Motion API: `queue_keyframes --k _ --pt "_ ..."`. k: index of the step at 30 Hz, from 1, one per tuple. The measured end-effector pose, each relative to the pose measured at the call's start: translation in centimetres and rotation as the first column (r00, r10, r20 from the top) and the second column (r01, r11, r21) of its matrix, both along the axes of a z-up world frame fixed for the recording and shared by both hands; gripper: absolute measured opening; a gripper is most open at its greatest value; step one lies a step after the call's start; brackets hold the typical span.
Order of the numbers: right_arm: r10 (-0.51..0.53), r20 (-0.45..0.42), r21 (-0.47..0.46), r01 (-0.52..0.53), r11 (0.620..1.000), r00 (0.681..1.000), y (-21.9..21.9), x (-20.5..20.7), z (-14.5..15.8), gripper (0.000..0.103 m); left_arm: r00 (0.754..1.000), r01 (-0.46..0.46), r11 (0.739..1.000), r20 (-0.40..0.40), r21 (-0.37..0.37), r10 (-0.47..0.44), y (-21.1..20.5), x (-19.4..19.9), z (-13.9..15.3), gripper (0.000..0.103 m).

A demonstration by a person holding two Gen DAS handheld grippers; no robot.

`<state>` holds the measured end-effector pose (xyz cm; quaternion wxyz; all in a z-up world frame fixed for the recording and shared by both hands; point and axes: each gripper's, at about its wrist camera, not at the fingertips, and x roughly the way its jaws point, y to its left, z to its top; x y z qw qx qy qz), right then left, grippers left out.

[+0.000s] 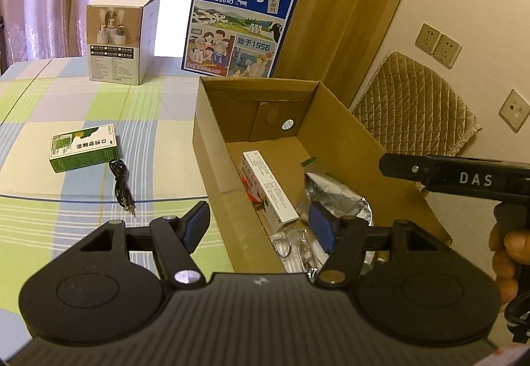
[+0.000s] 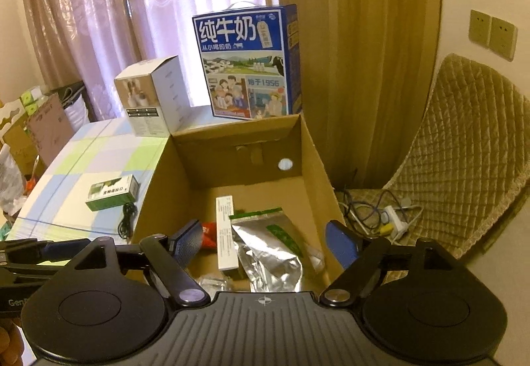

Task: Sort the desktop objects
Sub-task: 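Lower the wire rack into the box with the left tool while the right tool drops the tea bag, then move both open tools back over the spray box and black cable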

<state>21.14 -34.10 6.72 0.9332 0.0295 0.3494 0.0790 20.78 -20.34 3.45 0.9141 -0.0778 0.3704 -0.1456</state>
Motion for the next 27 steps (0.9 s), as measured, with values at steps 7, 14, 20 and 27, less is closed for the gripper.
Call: queue_keyframes --k 7,14,20,27 --pt "-0.008 -0.023 0.001 0.008 1.000 1.000 0.2 -1.5 -0.1 0.087 1.000 0.006 1.000 -0.001 -0.002 -0.006 0.1 -1.0 0.2 0.062" --pt "0.006 -0.057 -0.005 -0.006 1.000 0.998 1.3 -3.5 -0.1 0.097 1.000 -0.005 1.000 0.008 0.012 0.005 0.7 -2.6 0.9 0.072" --pt "0.020 -0.068 -0.004 -0.020 1.000 0.997 2.7 -5.0 0.4 0.101 1.000 -0.028 0.999 0.013 0.036 0.027 2.1 -4.5 1.5 0.086" --pt "0.036 -0.071 -0.007 -0.036 0.999 0.997 4.2 -6.9 1.1 0.101 0.996 -0.081 0.994 0.046 0.070 0.078 4.2 -6.8 2.3 0.099"
